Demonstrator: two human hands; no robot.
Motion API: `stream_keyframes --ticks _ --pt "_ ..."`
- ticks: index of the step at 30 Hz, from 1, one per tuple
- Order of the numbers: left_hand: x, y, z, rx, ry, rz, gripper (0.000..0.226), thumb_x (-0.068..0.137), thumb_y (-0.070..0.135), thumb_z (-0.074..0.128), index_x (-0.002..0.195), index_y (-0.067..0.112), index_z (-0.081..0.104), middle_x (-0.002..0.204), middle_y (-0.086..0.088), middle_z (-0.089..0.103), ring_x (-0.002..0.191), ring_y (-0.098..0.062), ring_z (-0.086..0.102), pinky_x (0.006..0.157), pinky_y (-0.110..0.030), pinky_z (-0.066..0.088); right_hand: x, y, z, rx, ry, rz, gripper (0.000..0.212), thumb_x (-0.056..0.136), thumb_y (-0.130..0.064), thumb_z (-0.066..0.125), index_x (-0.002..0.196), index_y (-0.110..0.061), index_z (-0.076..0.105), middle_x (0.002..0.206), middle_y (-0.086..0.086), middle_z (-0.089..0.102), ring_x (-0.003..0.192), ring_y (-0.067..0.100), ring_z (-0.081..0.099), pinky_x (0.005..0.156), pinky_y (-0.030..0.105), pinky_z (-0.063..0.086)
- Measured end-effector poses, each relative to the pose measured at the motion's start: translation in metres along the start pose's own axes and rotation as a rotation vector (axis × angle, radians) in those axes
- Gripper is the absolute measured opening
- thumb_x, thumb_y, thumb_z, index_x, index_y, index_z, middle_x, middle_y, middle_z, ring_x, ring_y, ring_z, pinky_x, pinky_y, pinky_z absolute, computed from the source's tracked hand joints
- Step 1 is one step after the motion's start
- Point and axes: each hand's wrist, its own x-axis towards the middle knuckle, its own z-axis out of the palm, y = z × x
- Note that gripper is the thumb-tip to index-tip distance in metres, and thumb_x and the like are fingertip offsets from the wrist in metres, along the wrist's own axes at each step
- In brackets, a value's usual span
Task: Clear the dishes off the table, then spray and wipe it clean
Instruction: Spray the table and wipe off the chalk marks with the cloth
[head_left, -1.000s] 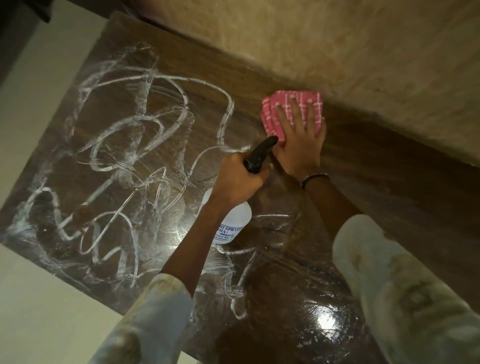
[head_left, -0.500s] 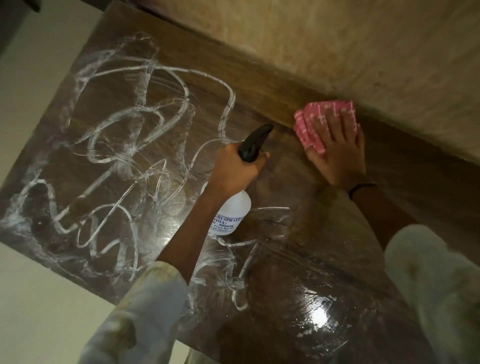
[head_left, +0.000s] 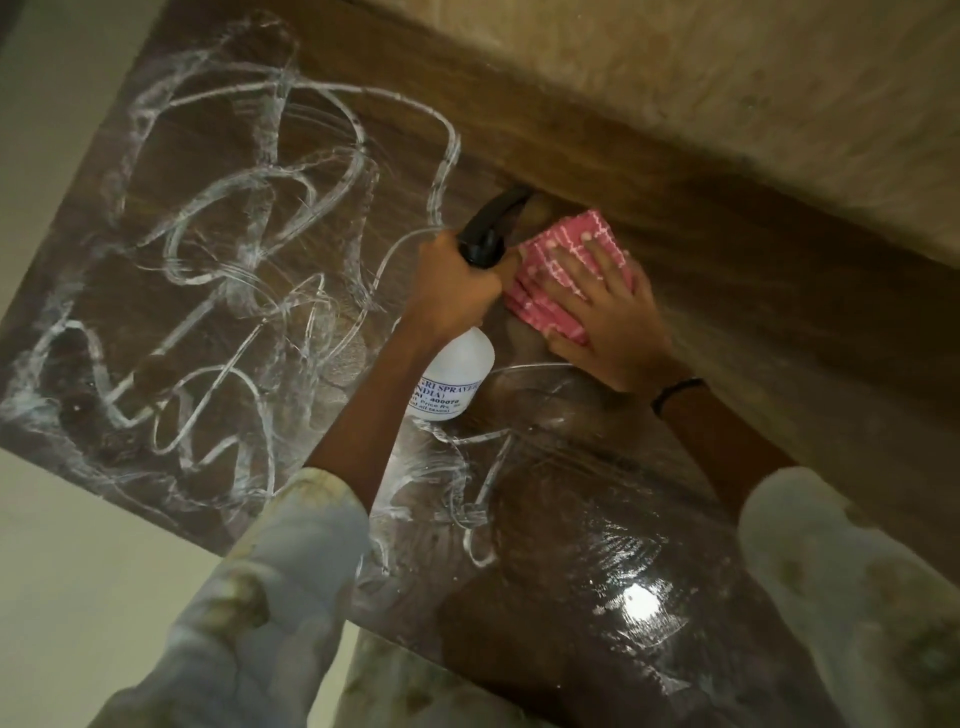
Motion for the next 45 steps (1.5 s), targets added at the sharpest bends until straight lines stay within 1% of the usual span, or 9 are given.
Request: stream_keyframes --ticks 9,13,18,21,24,28,32,37,45 --pt "-0.008 -0.005 0.004 0.043 -0.050 0.070 0.029 0.081 0.026 0.070 0.087 -0.002 0.068 0.078 -0.021 0.070 0.033 -0.001 0.050 0.039 -0.016 0.042 -0.045 -0.014 0.001 0.134 0.043 0.593 0.073 0.087 -0.063 0.026 0.151 -0.031 0.015 0.160 0.006 0.010 0.147 0.036 0.004 0.112 0.060 0.009" --pt "-0.019 -0.011 0.002 0.080 -0.097 0.090 0.026 0.079 0.023 0.069 0.084 -0.003 0.065 0.068 -0.019 0.066 0.038 -0.006 0.049 0.051 -0.037 0.049 -0.040 -0.066 0.006 0.217 0.049 0.533 0.070 0.088 -0.061 0.030 0.150 -0.029 0.025 0.157 0.009 0.022 0.145 0.038 0.013 0.111 0.062 0.007" --pt "-0.051 -0.032 -0.012 0.068 -0.138 0.039 0.019 0.081 0.024 0.070 0.066 0.022 0.058 0.058 0.001 0.058 0.041 0.001 0.055 0.044 -0.013 0.043 -0.034 -0.096 0.012 0.170 0.064 0.296 0.069 0.087 -0.058 0.040 0.149 -0.029 0.029 0.157 0.003 0.025 0.145 0.033 0.016 0.112 0.058 0.011" --pt "-0.073 -0.051 -0.021 0.089 -0.139 -0.015 0.008 0.081 0.024 0.070 0.080 0.020 0.063 0.060 0.007 0.058 0.045 0.003 0.056 0.046 -0.014 0.042 -0.061 -0.080 0.013 0.121 0.050 0.102 0.067 0.089 -0.061 0.037 0.147 -0.029 0.032 0.156 0.003 0.027 0.145 0.031 0.018 0.113 0.058 0.016" --pt "-0.095 -0.070 -0.028 0.163 -0.106 -0.068 0.009 0.082 0.020 0.068 0.086 0.013 0.064 0.056 0.000 0.055 0.044 -0.007 0.052 0.048 -0.025 0.044 -0.093 -0.057 0.015 0.125 0.035 0.247 0.069 0.089 -0.061 0.035 0.149 -0.030 0.024 0.157 0.004 0.023 0.145 0.032 0.016 0.113 0.058 0.014" --pt "-0.127 -0.092 -0.031 0.159 -0.161 -0.093 0.009 0.085 0.013 0.064 0.077 0.009 0.063 0.051 -0.009 0.050 0.035 -0.008 0.043 0.040 -0.017 0.034 -0.117 -0.059 0.013 0.193 0.025 0.597 0.070 0.089 -0.060 0.035 0.150 -0.032 0.017 0.159 0.004 0.015 0.146 0.035 0.007 0.111 0.061 0.010" --pt "-0.154 -0.109 -0.025 0.160 -0.164 -0.103 0.007 0.083 0.009 0.065 0.077 0.011 0.064 0.053 -0.010 0.052 0.038 -0.009 0.044 0.041 -0.012 0.031 -0.128 -0.063 0.010 0.186 -0.023 0.529 0.069 0.091 -0.062 0.031 0.151 -0.033 0.014 0.160 0.003 0.011 0.147 0.034 0.003 0.111 0.062 0.008" --pt "-0.172 -0.123 -0.015 0.238 -0.085 -0.110 0.033 0.080 0.012 0.067 0.055 0.028 0.051 0.044 0.002 0.047 0.035 -0.007 0.045 0.042 -0.011 0.031 -0.135 -0.063 0.009 0.189 -0.046 0.490 0.069 0.090 -0.063 0.027 0.151 -0.033 0.014 0.160 0.002 0.012 0.147 0.032 0.002 0.110 0.064 0.010" --pt "-0.178 -0.124 -0.017 0.233 -0.077 -0.141 0.031 0.078 0.010 0.067 0.055 0.022 0.051 0.047 0.002 0.047 0.038 -0.009 0.043 0.042 -0.011 0.031 -0.134 -0.063 0.008 0.210 -0.053 0.495 0.068 0.090 -0.062 0.025 0.151 -0.035 0.012 0.160 0.003 0.011 0.147 0.034 0.000 0.110 0.065 0.010"
